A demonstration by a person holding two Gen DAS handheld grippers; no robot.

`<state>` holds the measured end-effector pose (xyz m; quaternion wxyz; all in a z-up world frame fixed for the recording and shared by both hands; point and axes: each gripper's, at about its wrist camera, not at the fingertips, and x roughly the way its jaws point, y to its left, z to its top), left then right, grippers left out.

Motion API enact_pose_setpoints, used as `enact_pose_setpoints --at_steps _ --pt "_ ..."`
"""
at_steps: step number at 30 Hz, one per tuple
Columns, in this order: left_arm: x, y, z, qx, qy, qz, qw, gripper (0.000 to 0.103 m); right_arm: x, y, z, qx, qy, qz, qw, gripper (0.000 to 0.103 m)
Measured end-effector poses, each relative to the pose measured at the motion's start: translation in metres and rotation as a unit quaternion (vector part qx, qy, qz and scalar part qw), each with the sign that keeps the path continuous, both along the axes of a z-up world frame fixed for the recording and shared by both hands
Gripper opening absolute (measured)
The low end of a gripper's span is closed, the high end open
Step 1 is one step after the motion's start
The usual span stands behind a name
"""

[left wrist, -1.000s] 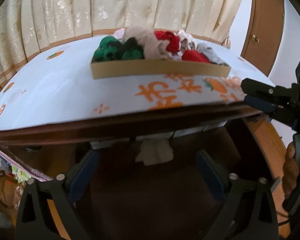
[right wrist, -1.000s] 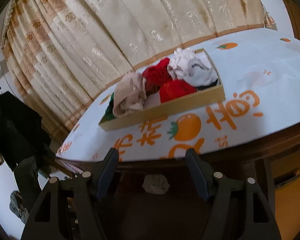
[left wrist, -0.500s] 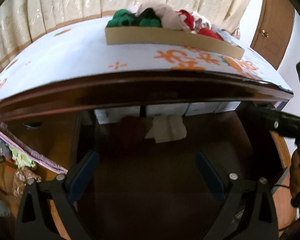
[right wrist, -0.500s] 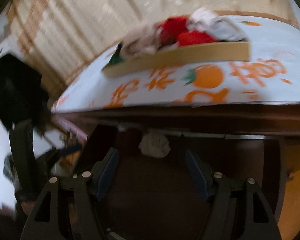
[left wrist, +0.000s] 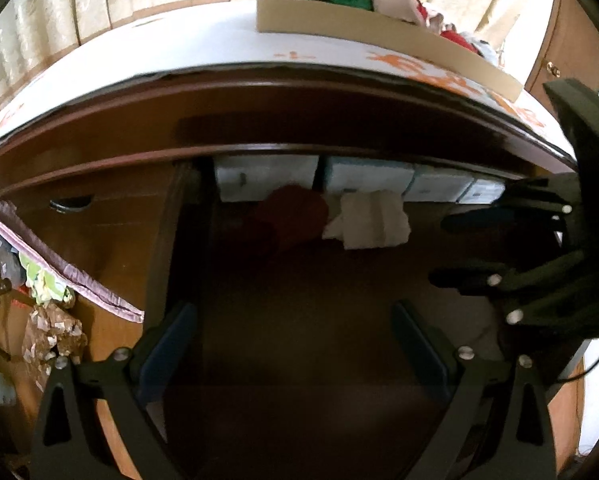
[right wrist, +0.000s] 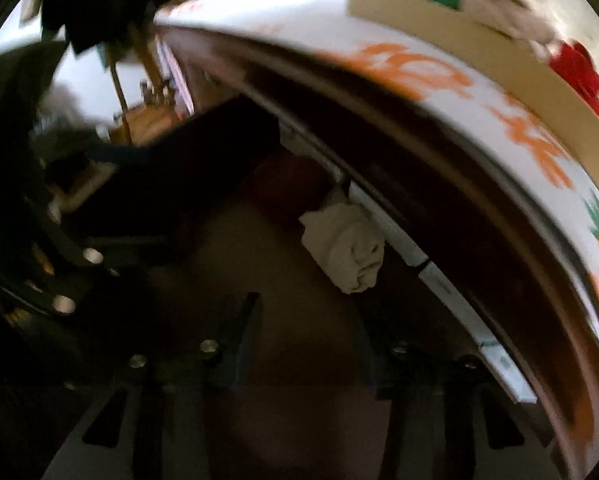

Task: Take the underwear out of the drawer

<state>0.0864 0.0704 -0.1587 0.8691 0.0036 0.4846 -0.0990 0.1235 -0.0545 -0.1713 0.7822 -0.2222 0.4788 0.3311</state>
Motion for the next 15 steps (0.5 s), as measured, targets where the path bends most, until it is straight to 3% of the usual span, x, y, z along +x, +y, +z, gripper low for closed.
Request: enact_pose_setpoints --at_steps 9,15 --pt "-0.002 -0.004 -0.002 0.017 -0.007 -0.012 0.9998 0.098 -0.012 0.037 -0.039 -0.101 -0.122 0.078 0.984 0.045" --pt "-0.005 -0.006 -0.002 0.021 -0.005 -0.016 0.9996 0.098 -0.004 0.045 -0.051 -0.122 -0.158 0.076 0.977 0.043"
